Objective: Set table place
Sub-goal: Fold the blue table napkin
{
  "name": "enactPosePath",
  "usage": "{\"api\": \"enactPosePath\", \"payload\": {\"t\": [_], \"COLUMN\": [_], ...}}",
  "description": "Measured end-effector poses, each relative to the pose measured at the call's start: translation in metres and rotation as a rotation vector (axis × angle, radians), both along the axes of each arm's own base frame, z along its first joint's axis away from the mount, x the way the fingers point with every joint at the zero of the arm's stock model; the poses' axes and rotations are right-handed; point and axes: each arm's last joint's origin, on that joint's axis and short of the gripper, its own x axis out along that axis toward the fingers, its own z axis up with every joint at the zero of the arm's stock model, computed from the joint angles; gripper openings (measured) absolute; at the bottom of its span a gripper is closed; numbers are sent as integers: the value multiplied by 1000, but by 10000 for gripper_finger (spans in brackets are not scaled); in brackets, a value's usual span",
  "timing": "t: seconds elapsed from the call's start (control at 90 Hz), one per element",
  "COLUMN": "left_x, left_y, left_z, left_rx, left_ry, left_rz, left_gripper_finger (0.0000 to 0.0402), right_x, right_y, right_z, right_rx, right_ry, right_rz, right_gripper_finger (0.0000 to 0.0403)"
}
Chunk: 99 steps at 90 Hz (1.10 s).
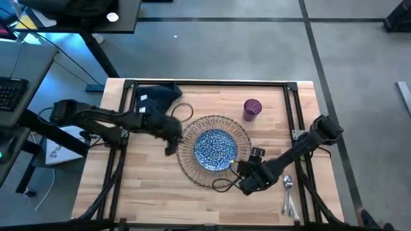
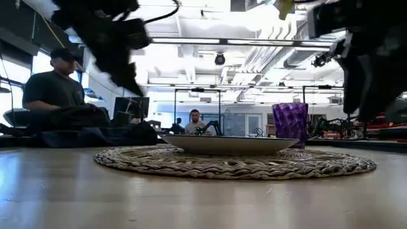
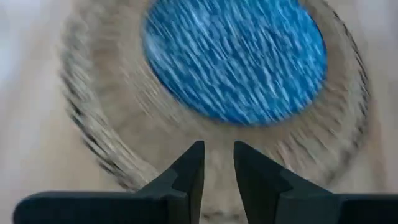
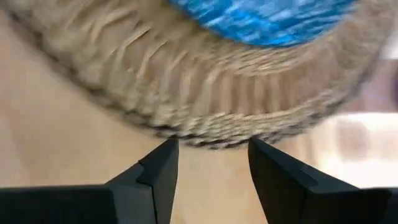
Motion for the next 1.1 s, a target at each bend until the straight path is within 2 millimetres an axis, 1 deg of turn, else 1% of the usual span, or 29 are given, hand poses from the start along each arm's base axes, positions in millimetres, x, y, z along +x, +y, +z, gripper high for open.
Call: {"api": "enactPosePath", "payload": {"t": [0.078, 0.211, 0.311, 0.4, 0.511, 0.567, 0.678, 0.8, 0.911, 0.989, 1.1], "left_x": [-9, -16, -17, -20, -19, -18, -20, -29, -39, -45, -50], "left_y": [-12, -26, -32, -33, -32, -29, -20, -4, 11, 23, 40], "left_z": [-15, -28, -31, -34, -28, -19, 5, 24, 31, 31, 31], "left_rx": [-21, -8, 1, 22, 50, 86, 199, 355, 432, 397, 361], "left_ry": [33, 7, -49, -41, -63, -71, -71, -57, -18, 24, 50], "left_rz": [13, 44, 53, 62, 48, 60, 121, 262, 356, 388, 449], "left_gripper_finger": [69, 69, 69, 69, 69, 69, 69, 69, 69, 71, 83], "right_x": [1, 4, 8, 11, 14, 16, 20, 24, 27, 30, 36], "right_y": [1, 1, -4, -7, -10, -10, -8, -9, -8, -9, -10], "right_z": [-8, -17, -17, -16, -9, -2, 18, 36, 50, 60, 71], "right_rx": [3, -5, 5, 20, 30, 37, 31, -24, -80, -107, -95], "right_ry": [45, 88, 79, 81, 79, 63, 15, -36, -84, -119, -150], "right_rz": [26, 56, 43, 40, 48, 56, 80, 82, 81, 58, 54], "right_gripper_finger": [161, 161, 161, 161, 161, 161, 161, 161, 161, 161, 167]}}
